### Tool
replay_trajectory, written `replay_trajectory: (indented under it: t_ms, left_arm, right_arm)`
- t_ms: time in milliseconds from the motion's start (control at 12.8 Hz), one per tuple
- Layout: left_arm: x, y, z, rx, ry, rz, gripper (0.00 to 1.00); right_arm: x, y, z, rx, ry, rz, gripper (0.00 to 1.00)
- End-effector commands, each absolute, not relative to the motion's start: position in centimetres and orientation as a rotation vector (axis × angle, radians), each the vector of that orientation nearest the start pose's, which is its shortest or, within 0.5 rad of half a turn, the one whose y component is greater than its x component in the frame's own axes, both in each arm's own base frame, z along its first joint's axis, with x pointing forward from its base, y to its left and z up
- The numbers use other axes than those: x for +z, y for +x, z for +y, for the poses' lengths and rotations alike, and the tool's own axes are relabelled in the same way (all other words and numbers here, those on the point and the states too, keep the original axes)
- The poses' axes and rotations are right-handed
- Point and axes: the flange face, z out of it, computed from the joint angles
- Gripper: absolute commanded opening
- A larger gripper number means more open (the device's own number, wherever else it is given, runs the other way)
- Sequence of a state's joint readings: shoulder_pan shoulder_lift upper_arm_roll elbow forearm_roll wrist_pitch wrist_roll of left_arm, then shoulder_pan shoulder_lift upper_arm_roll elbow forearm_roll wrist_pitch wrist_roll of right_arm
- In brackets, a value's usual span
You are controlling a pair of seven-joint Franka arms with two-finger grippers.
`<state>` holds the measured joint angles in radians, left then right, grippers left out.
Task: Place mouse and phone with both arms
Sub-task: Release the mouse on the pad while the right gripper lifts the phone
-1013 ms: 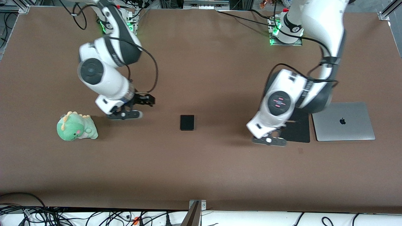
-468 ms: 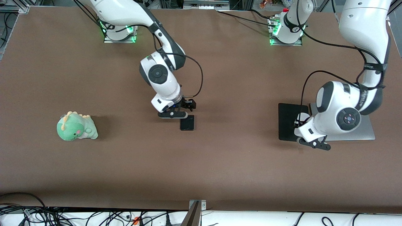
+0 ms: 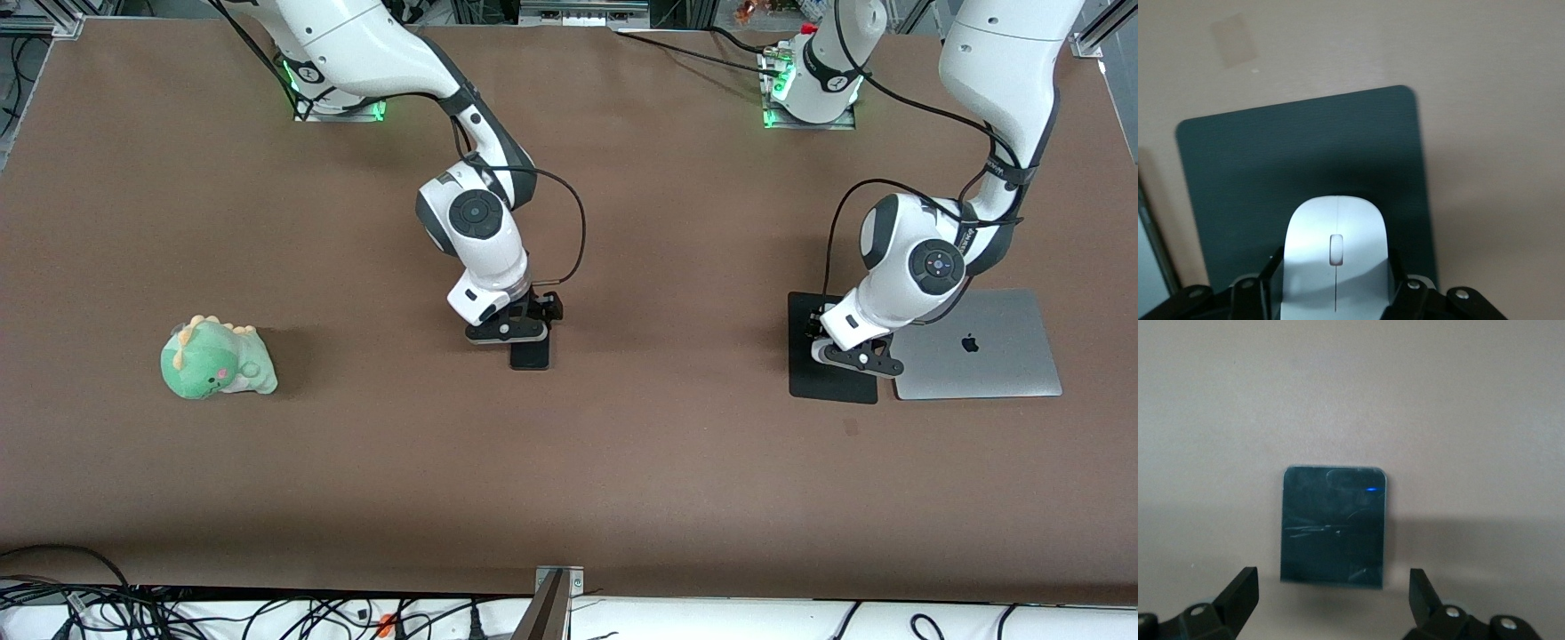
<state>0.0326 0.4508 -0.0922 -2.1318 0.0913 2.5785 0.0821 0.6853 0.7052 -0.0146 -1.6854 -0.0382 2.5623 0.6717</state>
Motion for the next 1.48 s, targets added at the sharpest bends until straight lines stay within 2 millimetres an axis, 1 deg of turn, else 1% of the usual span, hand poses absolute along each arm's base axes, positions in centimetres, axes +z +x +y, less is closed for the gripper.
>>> replay_trajectory:
  t_ms: [0,78,156,234,312,390,468,545,623,701,779,857,935,1013,1169,1247,1325,1403]
  left_arm:
    - [18.4,57.5,-2.6,-0.023,-3.134,0.233,0.37]
    - [18.4,57.5,-2.8,-0.025,-3.137,0.195,0.62]
    - [18.6,57.7,-2.7,-0.032,-3.137,0.186,1.0]
    - [19.1,58.1,-2.7,-0.045,-3.136,0.192,1.0]
    - [19.8,58.5,-2.9,-0.066,-3.135,0.194,1.0]
    - [20.9,59.3,-3.2,-0.076,-3.133,0.196,1.0]
    - [22.1,60.2,-3.3,-0.036,-3.129,0.197,1.0]
    - [23.7,61.4,-3.1,0.022,-3.123,0.191,1.0]
    - [25.6,62.5,-3.1,0.074,-3.115,0.192,1.0]
    - [27.3,63.4,-3.5,0.122,-3.109,0.19,1.0]
    - [29.2,64.2,-4.2,0.155,-3.102,0.206,1.0]
    - [31.3,64.9,-4.2,0.195,-3.095,0.205,1.0]
    - [33.6,65.5,-4.0,0.24,-3.088,0.202,1.0]
    - [36.0,65.8,-3.9,0.273,-3.082,0.203,1.0]
    - [41.4,66.1,-3.7,0.274,-3.079,0.205,1.0]
    - [43.7,66.1,-3.7,0.258,-3.083,0.201,1.0]
    - [45.8,66.0,-4.2,0.259,-3.09,0.203,1.0]
    - [48.2,65.7,-5.2,0.246,-3.094,0.224,1.0]
  right_arm:
    - [18.8,55.2,44.6,-0.283,-3.058,-0.046,1.0]
    - [18.4,55.3,44.6,-0.296,-3.051,-0.048,1.0]
    - [17.6,55.3,44.6,-0.304,-3.044,-0.05,1.0]
    - [16.8,55.2,44.4,-0.301,-3.045,-0.044,1.0]
    - [16.7,55.4,44.3,-0.306,-3.042,-0.035,1.0]
    - [16.2,55.3,44.2,-0.299,-3.046,-0.022,1.0]
    - [16.2,55.3,44.2,-0.299,-3.045,-0.019,1.0]
    - [16.2,55.4,44.2,-0.298,-3.045,-0.015,0.98]
    - [16.4,55.5,44.1,-0.299,-3.042,-0.01,0.92]
    - [16.5,55.6,43.9,-0.301,-3.04,-0.008,0.81]
    - [16.8,55.9,43.7,-0.305,-3.039,-0.007,0.67]
    - [16.8,56.3,43.1,-0.304,-3.044,-0.001,0.55]
    - [17.1,56.7,42.7,-0.302,-3.045,0.006,0.5]
    - [18.0,57.2,42.1,-0.297,-3.054,0.009,0.5]
    - [20.7,58.9,39.0,-0.243,-3.102,-0.037,0.5]
    - [22.2,60.0,36.8,-0.217,-3.124,-0.076,0.5]
    - [23.4,60.9,34.0,-0.166,-3.151,-0.117,0.5]
    - [24.4,61.7,30.9,-0.126,-3.17,-0.166,0.5]
